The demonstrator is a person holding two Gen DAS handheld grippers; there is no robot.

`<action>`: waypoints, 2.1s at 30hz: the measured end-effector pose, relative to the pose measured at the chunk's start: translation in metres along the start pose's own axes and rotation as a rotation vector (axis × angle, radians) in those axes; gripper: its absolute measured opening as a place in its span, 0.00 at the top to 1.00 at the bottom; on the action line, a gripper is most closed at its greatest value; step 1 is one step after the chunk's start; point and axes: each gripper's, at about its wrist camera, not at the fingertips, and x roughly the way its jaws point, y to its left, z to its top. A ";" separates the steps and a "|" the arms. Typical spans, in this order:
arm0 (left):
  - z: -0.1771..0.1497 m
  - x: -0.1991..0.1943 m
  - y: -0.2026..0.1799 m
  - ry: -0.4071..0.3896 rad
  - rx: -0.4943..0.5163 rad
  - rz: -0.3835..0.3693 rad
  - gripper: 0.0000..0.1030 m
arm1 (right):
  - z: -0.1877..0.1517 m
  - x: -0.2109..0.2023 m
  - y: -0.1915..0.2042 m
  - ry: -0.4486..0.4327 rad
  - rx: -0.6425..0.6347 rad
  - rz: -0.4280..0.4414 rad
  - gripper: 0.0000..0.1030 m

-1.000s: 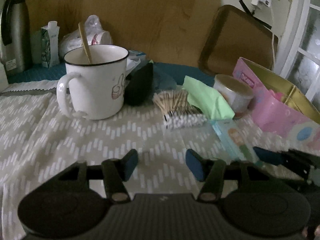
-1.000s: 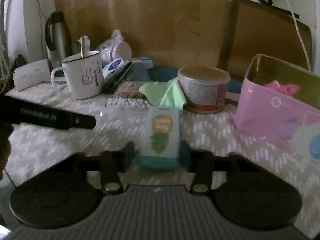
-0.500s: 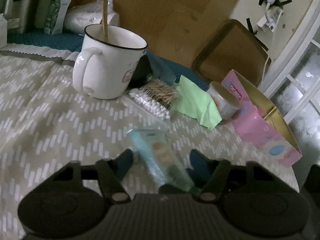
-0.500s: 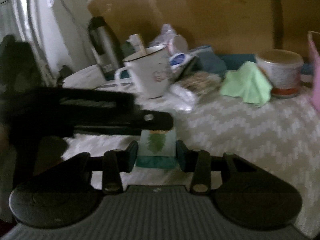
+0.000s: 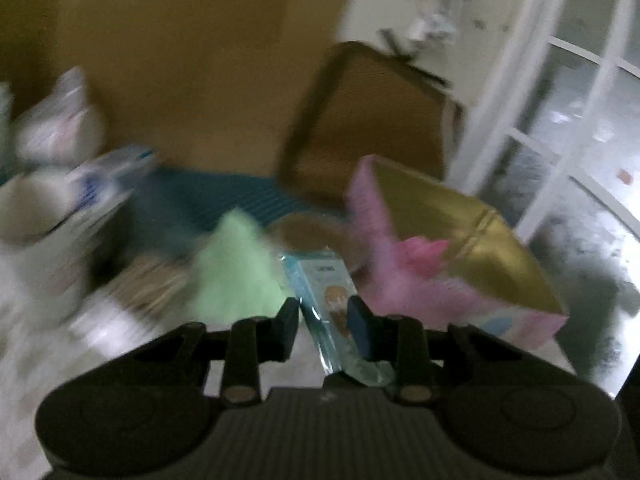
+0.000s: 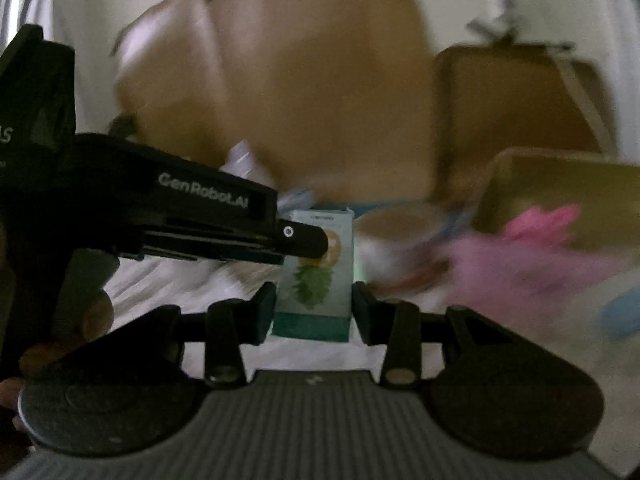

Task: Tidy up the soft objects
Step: 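Lower the teal box into the tin with the right gripper while the left drops the blue packet in, then grasp the green cloth with the left gripper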

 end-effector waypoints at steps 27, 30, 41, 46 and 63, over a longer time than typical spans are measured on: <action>0.028 0.109 -0.164 0.000 0.280 -0.083 0.76 | 0.009 -0.032 -0.137 -0.206 0.041 -0.436 0.58; 0.016 0.070 -0.118 -0.032 0.250 -0.038 0.76 | 0.007 -0.033 -0.097 -0.179 0.017 -0.261 0.61; -0.031 -0.006 0.052 0.009 -0.007 0.240 0.76 | -0.007 0.099 -0.008 0.203 0.066 -0.011 0.62; -0.032 -0.024 0.074 -0.009 -0.039 0.225 0.76 | -0.012 0.098 0.006 0.214 0.067 0.031 0.97; -0.061 -0.078 0.065 -0.021 -0.050 0.152 0.62 | -0.042 -0.018 0.044 0.137 0.002 0.199 0.57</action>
